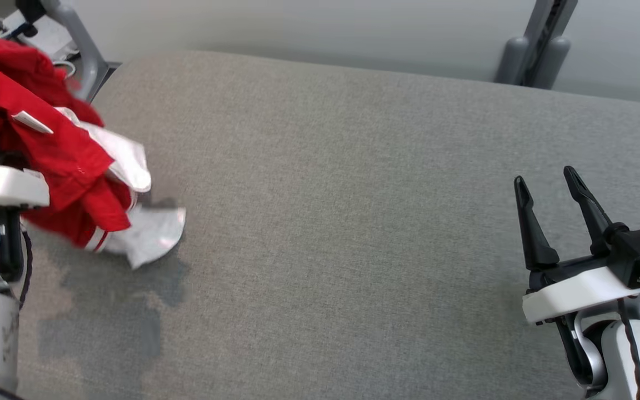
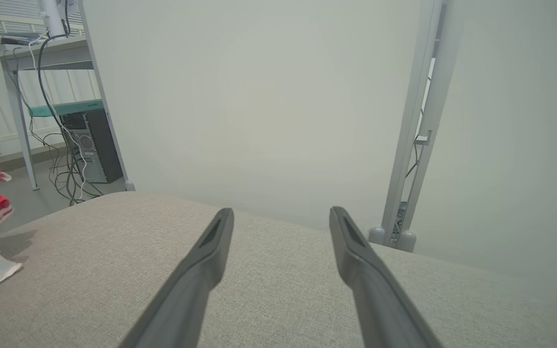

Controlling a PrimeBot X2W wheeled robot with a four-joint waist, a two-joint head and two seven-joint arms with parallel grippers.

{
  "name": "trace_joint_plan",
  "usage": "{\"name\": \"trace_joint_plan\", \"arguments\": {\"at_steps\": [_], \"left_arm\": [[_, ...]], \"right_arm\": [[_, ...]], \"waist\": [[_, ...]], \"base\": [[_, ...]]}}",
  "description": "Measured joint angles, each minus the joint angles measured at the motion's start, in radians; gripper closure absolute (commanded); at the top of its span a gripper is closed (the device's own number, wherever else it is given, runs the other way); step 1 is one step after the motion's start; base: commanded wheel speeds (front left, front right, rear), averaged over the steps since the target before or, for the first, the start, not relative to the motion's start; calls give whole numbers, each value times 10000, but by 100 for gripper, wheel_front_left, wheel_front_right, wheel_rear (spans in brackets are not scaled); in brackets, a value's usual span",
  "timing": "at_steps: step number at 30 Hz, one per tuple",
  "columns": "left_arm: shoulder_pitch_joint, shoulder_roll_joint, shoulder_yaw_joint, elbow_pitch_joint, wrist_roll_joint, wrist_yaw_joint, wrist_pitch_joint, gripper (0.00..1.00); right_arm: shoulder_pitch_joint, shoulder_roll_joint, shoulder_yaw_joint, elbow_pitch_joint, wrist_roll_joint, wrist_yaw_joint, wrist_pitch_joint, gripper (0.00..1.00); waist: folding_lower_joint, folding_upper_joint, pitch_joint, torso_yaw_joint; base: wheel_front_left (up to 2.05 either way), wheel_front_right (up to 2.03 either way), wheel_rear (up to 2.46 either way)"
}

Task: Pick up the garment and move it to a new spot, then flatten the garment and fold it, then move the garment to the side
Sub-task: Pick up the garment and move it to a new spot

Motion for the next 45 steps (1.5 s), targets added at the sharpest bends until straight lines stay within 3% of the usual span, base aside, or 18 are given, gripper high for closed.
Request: {"name": "trace_joint_plan", "arguments": {"at_steps": [5, 12, 20, 29, 37, 45], "left_arm": [[1112, -21, -61, -2364, 157, 456, 487, 100], [2096, -109, -518, -5214, 389, 777, 1329, 100], [2288, -527, -1659, -6520, 491, 650, 1929, 100], [1789, -1179, -2932, -5835, 550, 290, 2174, 100], [1246, -1707, -3804, -3428, 575, -121, 2038, 100], [1039, -1973, -4435, -639, 640, -596, 1710, 100]], "right_arm": [[172, 111, -151, -180, 10, 2, -8, 0], [353, 217, -232, -525, 23, 2, 2, 0], [386, 267, -157, -949, 123, 4, 19, 0], [372, 288, -65, -1126, 403, 4, -13, 0], [378, 282, 13, -913, 871, 4, -318, 0], [332, 286, 151, -573, 1087, 4, -625, 0]], "waist": [[0, 0, -274, -296], [0, 0, -416, -911], [0, 0, -353, -2038], [0, 0, -67, -3462], [0, 0, 535, -4749], [0, 0, 1202, -5358]], "base": [[0, 0, 0], [0, 0, 0], [0, 0, 0], [0, 0, 0], [0, 0, 0], [0, 0, 0]]}}
